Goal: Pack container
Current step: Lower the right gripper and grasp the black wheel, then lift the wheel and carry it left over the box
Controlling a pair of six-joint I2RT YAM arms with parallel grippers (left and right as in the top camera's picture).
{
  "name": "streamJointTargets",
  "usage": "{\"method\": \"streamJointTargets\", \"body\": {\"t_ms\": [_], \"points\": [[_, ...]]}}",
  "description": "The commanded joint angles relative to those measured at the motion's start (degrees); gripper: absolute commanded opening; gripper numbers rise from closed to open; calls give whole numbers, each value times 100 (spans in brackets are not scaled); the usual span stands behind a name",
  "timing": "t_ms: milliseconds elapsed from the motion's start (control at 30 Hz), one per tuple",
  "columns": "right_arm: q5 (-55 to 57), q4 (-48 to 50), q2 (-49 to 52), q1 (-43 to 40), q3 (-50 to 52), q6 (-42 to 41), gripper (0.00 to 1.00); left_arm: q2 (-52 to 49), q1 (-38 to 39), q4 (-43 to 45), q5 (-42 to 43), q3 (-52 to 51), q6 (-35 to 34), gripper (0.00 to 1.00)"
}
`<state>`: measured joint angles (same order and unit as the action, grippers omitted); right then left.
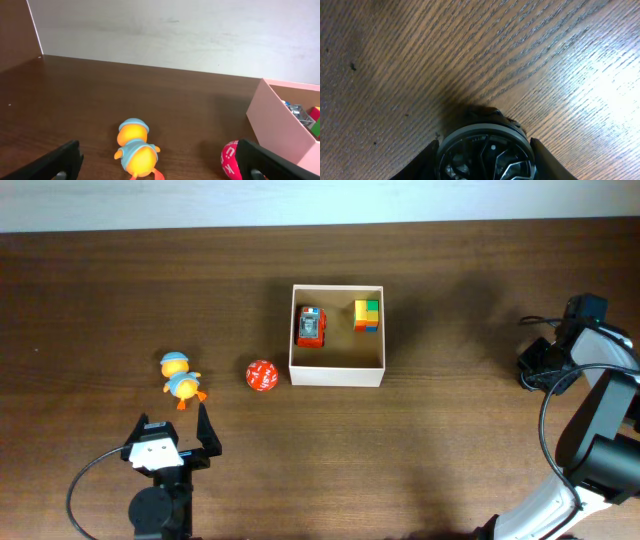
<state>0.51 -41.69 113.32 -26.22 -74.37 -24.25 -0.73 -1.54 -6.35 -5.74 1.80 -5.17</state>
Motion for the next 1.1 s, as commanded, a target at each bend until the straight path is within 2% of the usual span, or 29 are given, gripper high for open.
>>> {"method": "streamJointTargets", "body": {"t_ms": [0,300,600,800,1067], "points": [[-46,31,52,-48,33,-48,41,33,-28,15,101,-37,92,99],[-1152,-81,42,-42,-415,437,40,33,-28,15,101,-37,90,99],[-1309,-798,31,225,-1491,1204,41,33,-28,15,98,-37,90,99],[-1298,-1515,31,933,-2522,1794,40,33,-28,15,101,-37,90,99],[-1292,-1985,31,2339,-3434,1851,40,33,-28,15,98,-37,92,99]]}}
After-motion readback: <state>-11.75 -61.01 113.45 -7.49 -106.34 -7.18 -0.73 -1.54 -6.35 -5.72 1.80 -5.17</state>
